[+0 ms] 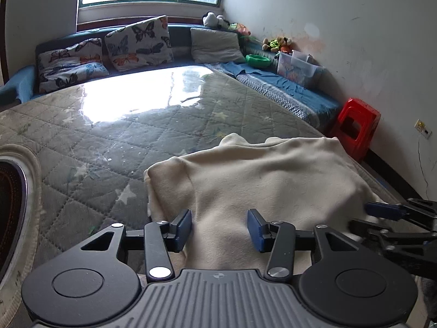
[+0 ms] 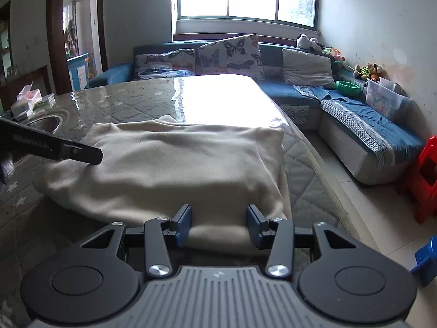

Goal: Fold clothes

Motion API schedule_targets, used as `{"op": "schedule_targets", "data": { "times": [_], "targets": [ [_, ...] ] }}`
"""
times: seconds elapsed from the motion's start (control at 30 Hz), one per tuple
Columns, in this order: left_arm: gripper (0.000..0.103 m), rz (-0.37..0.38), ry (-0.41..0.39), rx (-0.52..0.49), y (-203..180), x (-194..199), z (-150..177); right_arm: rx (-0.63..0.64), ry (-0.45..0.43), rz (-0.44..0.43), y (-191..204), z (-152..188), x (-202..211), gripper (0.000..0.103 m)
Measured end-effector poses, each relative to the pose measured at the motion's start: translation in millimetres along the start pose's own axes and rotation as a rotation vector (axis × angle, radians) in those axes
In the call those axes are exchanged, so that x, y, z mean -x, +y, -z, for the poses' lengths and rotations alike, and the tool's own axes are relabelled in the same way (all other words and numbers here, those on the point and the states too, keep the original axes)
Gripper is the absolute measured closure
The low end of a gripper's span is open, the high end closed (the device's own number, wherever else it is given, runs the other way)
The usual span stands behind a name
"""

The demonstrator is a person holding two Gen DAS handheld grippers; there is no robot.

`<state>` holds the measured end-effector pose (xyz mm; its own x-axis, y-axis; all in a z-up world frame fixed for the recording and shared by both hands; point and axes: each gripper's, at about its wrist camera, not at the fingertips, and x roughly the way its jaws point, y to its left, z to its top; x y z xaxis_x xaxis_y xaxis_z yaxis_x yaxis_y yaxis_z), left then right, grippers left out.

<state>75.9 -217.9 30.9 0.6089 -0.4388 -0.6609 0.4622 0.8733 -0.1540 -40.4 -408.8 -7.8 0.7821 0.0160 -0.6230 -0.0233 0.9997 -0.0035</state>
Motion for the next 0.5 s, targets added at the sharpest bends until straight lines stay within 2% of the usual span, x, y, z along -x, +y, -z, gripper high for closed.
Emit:
{"op": "schedule_targets", "data": {
  "times": [0.33,0.5],
  "targets": [
    [0.052,0.003,-0.007,-0.02,3.3,3.3,5.3,0.013,0.053,-0.009,7.5,5.3,23.7,0.059],
    [0.052,-0.006,-0.006,-0.025,1.1,2.2,5.4,-0.012,-0.004,-0.02,0.3,-17.0,27.2,0.059]
  ]
}}
